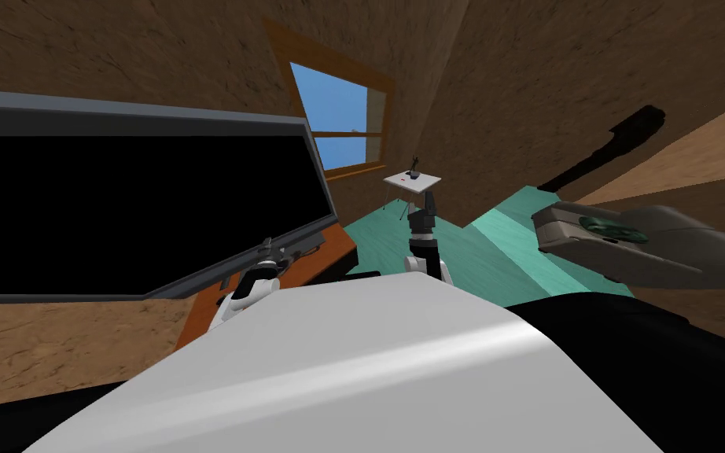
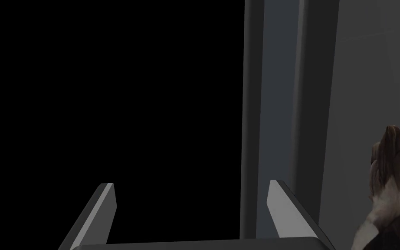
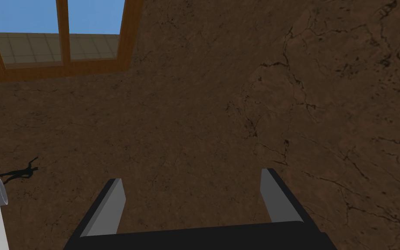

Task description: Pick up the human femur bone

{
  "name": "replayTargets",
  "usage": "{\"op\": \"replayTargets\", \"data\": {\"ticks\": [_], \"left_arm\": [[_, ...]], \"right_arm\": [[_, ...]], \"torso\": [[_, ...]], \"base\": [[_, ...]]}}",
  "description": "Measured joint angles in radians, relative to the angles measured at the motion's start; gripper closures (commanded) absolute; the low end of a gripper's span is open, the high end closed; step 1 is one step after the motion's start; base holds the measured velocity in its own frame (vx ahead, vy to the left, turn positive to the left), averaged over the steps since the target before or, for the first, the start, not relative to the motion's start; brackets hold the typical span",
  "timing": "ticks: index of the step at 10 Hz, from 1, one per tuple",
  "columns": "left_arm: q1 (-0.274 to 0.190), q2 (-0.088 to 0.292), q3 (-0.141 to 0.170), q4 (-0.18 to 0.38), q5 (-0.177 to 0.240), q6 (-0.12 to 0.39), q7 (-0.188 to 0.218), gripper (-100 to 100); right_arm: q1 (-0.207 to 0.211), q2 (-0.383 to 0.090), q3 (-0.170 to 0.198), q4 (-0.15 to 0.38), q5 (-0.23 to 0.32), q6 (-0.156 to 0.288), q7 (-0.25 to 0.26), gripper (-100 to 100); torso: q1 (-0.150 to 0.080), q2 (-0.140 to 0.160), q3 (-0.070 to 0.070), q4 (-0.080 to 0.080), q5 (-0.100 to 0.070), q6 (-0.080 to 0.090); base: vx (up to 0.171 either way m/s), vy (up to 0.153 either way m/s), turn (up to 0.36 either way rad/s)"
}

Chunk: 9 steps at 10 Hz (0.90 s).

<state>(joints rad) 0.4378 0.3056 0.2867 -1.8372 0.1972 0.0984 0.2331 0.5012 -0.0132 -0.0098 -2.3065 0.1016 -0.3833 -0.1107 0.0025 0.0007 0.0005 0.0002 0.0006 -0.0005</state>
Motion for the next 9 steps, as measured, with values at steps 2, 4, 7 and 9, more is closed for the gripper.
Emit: {"op": "replayTargets", "data": {"ticks": [2, 4, 7, 9], "left_arm": [[-0.011, 0.022, 0.022, 0.038, 0.02, 0.057, 0.002, -100], [-0.024, 0.049, 0.043, 0.087, 0.046, 0.11, 0.006, -100], [-0.048, 0.075, 0.077, 0.151, 0.076, 0.201, 0.009, -100], [-0.068, 0.103, 0.092, 0.22, 0.104, 0.241, 0.011, -100]], "right_arm": [[0.0, 0.0, 0.0, 0.0, 0.0, 0.0, 0.0, 0], [0.0, 0.0, 0.0, 0.0, 0.0, 0.0, 0.0, 0], [0.0, 0.0, 0.0, 0.0, 0.0, 0.0, 0.0, 0], [0.0, 0.0, 0.0, 0.0, 0.0, 0.0, 0.0, 0]], "torso": [[0.0, 0.0, 0.0, 0.0, 0.0, 0.0], [0.0, 0.0, 0.0, 0.0, 0.0, 0.0], [0.0, 0.0, 0.0, 0.0, 0.0, 0.001], [0.0, 0.0, 0.0, 0.0, 0.0, 0.001]], "base": [[-0.024, 0.025, -0.178], [-0.023, 0.024, -0.189], [-0.021, 0.024, -0.181], [-0.019, 0.025, -0.221]]}}
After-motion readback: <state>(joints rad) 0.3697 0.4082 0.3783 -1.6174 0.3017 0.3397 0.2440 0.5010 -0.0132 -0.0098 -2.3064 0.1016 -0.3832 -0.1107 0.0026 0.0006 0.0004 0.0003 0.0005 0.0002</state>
